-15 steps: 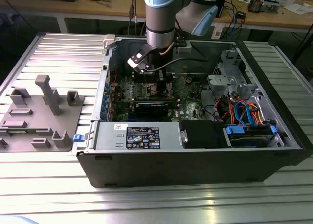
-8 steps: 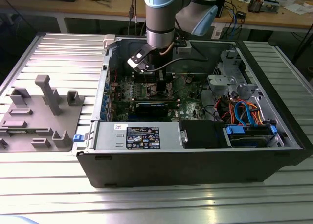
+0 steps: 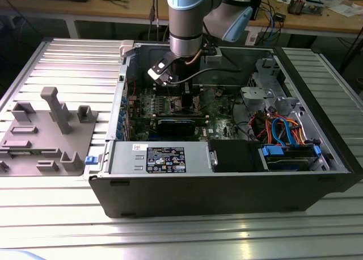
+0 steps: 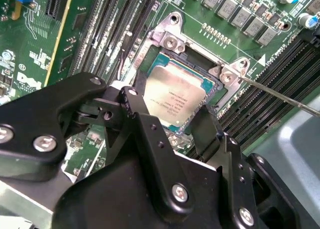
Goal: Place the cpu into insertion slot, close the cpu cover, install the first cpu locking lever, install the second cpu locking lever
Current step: 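Place the cpu into insertion slot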
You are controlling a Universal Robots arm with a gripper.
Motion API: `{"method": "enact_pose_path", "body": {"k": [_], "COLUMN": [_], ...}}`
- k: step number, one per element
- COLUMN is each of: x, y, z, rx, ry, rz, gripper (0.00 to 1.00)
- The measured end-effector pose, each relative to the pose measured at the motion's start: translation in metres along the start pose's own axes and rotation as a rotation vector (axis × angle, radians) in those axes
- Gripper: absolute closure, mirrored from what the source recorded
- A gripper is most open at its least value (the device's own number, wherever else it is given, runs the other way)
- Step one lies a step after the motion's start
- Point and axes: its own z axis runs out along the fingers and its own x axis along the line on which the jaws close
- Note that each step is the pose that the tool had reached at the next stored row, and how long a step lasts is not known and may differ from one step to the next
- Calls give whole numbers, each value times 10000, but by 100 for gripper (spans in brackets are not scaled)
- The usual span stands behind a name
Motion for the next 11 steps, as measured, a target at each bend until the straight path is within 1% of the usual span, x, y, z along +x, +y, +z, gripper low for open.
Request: {"method": "enact_pose_path", "body": {"k": [6, 11], "x": [10, 20], "y": [-1, -1], "z": [-11, -5], "rx": [-1, 13], "ry": [1, -6], "rz": [22, 97], "gripper": [38, 38]}}
